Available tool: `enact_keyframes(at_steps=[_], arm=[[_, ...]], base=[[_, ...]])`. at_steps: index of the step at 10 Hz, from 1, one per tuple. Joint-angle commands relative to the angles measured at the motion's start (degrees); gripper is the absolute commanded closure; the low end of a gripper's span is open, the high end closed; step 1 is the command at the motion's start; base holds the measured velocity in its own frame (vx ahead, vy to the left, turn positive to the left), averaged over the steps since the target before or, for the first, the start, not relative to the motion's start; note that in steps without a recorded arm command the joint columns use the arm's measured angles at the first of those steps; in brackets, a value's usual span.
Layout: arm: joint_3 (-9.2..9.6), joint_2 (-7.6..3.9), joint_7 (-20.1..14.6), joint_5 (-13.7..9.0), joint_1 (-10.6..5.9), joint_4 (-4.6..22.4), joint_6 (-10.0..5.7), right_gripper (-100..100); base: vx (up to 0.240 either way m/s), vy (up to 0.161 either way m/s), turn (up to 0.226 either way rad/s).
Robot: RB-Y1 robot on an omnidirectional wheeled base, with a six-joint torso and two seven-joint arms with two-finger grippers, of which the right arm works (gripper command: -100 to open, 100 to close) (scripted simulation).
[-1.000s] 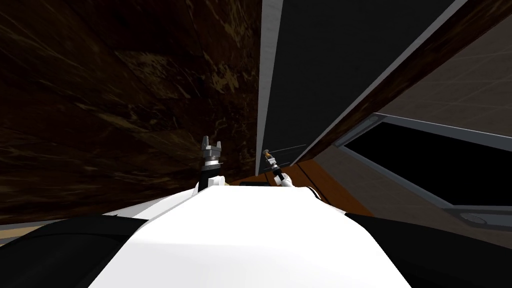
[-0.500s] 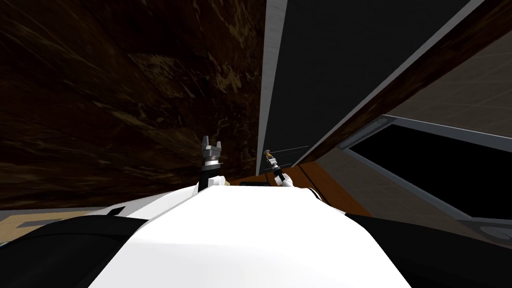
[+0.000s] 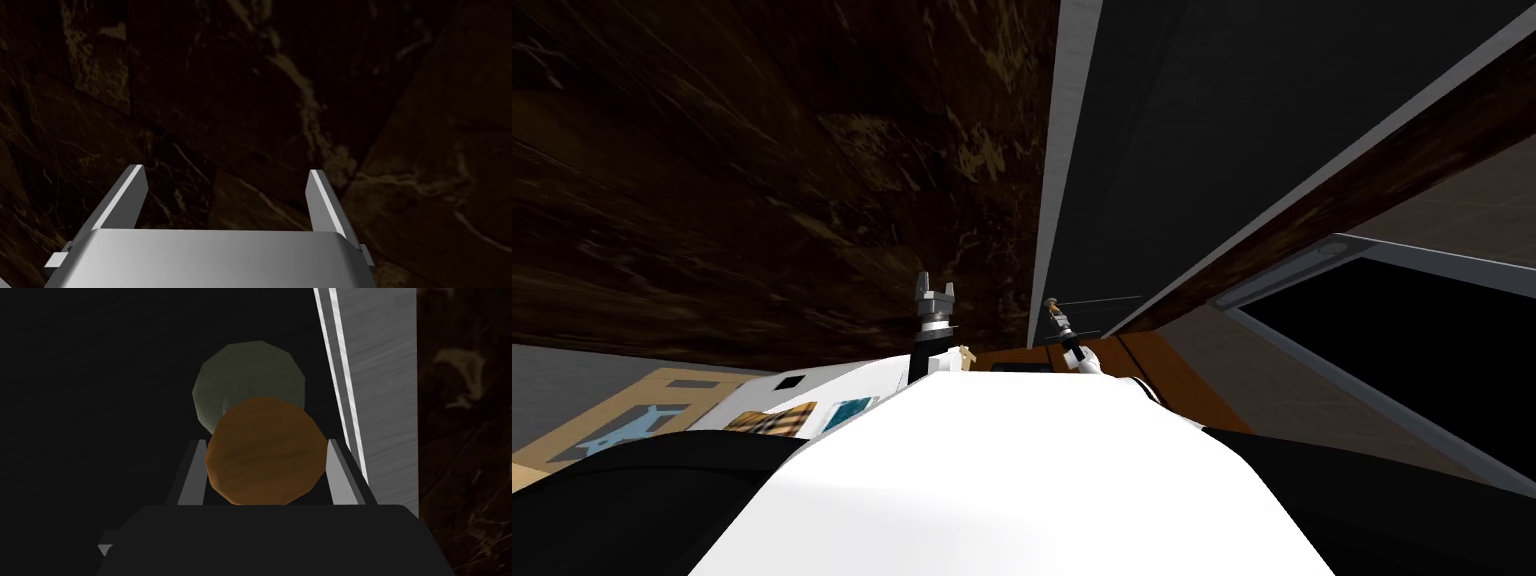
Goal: Pull the door open
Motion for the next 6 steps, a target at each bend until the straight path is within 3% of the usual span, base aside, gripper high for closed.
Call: enact_keyframes(at_steps=[1, 6], arm=[[-0.05, -0.31, -2.86, -1.56, -0.82, 1.33, -0.95, 100], [0.27, -0.97, -8.59, -4.06, -0.55, 0.75, -0.83, 100]], base=[[-0.067, -0.018, 0.146], [-0.055, -0.002, 0.114]])
